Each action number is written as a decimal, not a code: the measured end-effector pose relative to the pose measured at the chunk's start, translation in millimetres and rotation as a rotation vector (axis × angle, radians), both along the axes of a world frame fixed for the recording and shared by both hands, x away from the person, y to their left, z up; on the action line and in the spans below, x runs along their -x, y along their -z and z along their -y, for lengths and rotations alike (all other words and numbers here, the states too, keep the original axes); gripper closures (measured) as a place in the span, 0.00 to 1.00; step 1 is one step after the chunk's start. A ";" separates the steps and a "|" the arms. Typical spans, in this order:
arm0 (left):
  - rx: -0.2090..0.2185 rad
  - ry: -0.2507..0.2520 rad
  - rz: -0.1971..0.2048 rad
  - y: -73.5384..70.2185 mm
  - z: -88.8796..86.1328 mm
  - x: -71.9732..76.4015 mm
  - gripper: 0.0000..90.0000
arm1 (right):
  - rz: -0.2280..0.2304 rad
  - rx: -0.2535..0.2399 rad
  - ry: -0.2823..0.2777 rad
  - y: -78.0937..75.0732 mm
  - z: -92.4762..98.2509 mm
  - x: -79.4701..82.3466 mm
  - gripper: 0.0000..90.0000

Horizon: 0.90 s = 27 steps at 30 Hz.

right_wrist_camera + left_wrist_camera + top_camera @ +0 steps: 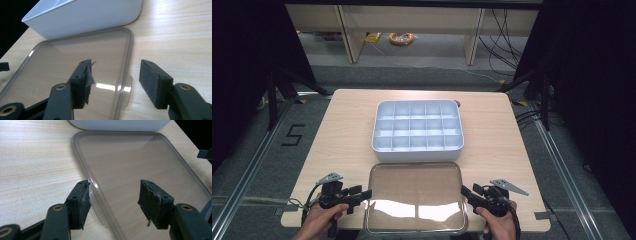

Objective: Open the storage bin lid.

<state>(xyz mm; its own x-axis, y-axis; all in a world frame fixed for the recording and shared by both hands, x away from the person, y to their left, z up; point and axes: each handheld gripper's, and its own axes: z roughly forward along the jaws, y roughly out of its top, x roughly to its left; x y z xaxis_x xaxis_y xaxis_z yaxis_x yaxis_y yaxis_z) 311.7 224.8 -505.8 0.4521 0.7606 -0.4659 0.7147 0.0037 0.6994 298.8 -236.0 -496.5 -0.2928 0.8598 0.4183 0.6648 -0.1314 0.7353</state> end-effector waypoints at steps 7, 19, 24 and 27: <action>0.017 0.024 0.016 -2.7 1.3 0.3 0.36 | 0.031 0.003 -0.016 -1.8 -1.0 0.4 0.41; 0.006 0.041 0.050 -7.4 2.2 0.6 0.25 | -0.010 0.003 -0.044 -7.3 -11.0 7.1 0.36; 0.008 0.075 0.073 -9.7 4.0 2.8 0.21 | 0.062 0.037 -0.079 -3.8 -11.2 3.0 0.36; 0.006 0.071 0.081 -9.9 4.9 4.4 0.19 | 0.053 0.046 -0.080 -5.2 -12.2 5.6 0.35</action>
<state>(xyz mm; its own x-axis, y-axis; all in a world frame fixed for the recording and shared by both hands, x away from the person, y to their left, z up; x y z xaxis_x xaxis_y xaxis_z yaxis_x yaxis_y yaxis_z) 307.3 219.8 -496.0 0.5409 0.7228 -0.4301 0.6546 -0.0406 0.7549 293.2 -223.8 -491.3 -0.3818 0.8507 0.3613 0.6317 -0.0452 0.7739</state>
